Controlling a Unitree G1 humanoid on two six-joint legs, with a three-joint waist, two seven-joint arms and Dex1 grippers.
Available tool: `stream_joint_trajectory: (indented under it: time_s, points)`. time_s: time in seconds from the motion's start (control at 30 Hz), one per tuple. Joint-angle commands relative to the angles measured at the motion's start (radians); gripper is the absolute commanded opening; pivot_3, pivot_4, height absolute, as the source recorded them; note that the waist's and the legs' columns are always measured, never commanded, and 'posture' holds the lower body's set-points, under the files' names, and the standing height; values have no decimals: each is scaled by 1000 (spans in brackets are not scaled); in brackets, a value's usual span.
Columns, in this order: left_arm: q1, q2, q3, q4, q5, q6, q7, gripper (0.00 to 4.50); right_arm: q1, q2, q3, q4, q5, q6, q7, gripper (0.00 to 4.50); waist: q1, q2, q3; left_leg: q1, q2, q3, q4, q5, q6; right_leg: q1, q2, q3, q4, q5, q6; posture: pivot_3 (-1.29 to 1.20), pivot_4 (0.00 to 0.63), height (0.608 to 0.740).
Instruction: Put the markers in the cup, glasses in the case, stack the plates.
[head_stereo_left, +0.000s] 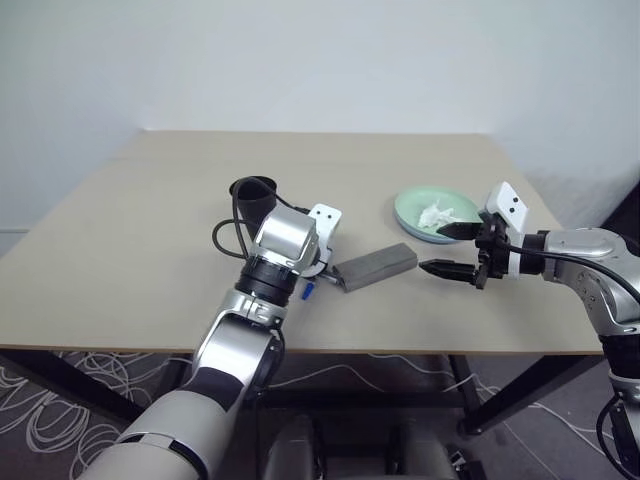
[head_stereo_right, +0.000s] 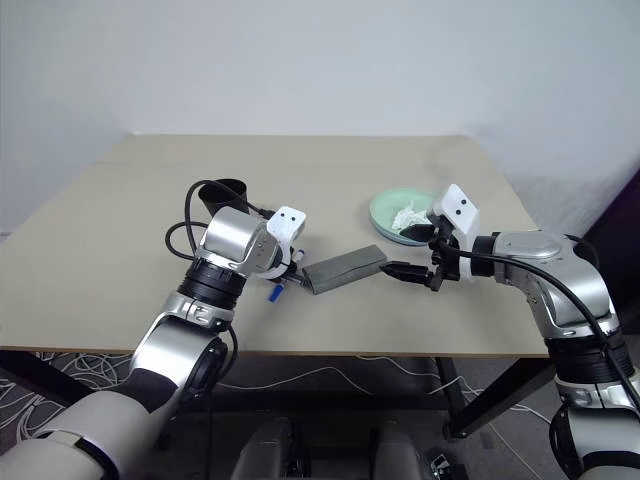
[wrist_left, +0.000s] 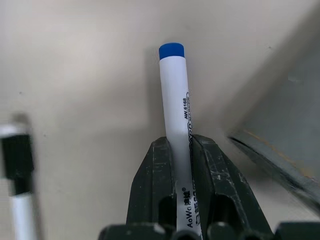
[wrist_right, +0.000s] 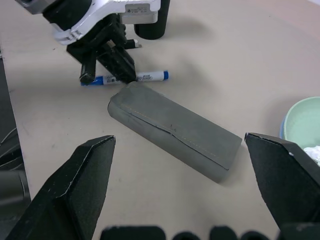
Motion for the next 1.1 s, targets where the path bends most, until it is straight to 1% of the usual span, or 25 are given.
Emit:
stream_joint_trajectory:
  time_s: [0.03, 0.27, 0.4, 0.47, 0.57, 0.67, 0.8, 1.1]
  points:
    - [-67, 47, 2, -10, 12, -179, -24, 101, -19, -4, -24, -28, 1, -14, -5, 4500, 1, 0, 0, 0, 0, 0, 0, 0, 0, -1, 0, 0, 0, 0, 0, 0, 0, 639]
    - [-144, 87, 92, 1, -18, -569, -77, 101, -24, -3, -25, -32, 2, -12, -7, 4500, 16, -1, 1, -3, -2, 2, 0, 0, 0, -2, -1, 2, -4, 2, -4, 0, 0, 639]
    - [-154, 111, 136, 34, -34, -742, -105, 101, -30, -2, -23, -30, 1, -12, -6, 4500, 16, -1, 1, -3, -3, 4, 1, 0, 1, -1, -1, 4, -4, 2, -3, 0, 0, 639]
    - [-149, 126, 152, 59, -23, -831, -84, 101, -31, -4, -23, -28, 0, -13, -4, 4500, 16, -1, 1, -3, -3, 4, 1, 0, 1, -2, -1, 3, -3, 2, -3, 0, 0, 639]
    - [-144, 161, 165, 119, 31, -971, 13, 101, -32, -4, -23, -26, 0, -14, -2, 4500, 15, -1, 1, -2, -2, 3, 1, -1, 3, -1, -1, 3, -2, -1, 1, 0, 0, 639]
    - [-135, 180, 215, 176, 13, -1035, 53, 101, -35, -2, -20, -25, 0, -14, -1, 4500, 15, -1, 1, -2, -2, 3, 0, 0, 4, -1, 0, 3, -2, -1, 1, 0, 0, 639]
    - [-120, 197, 248, 236, 10, -1128, 73, 101, -38, 0, -17, -22, -1, -15, 2, 4500, 19, -1, 1, -2, -2, 4, 0, 0, 3, -1, 0, 3, -2, -1, 2, 0, 0, 639]
    - [-73, 195, 247, 299, 17, -1222, 62, 101, -45, 3, -14, -17, -3, -14, 7, 4500, 29, -1, 0, -2, -3, 5, 2, -1, -1, -1, -1, 3, -3, -1, 2, 0, 0, 639]
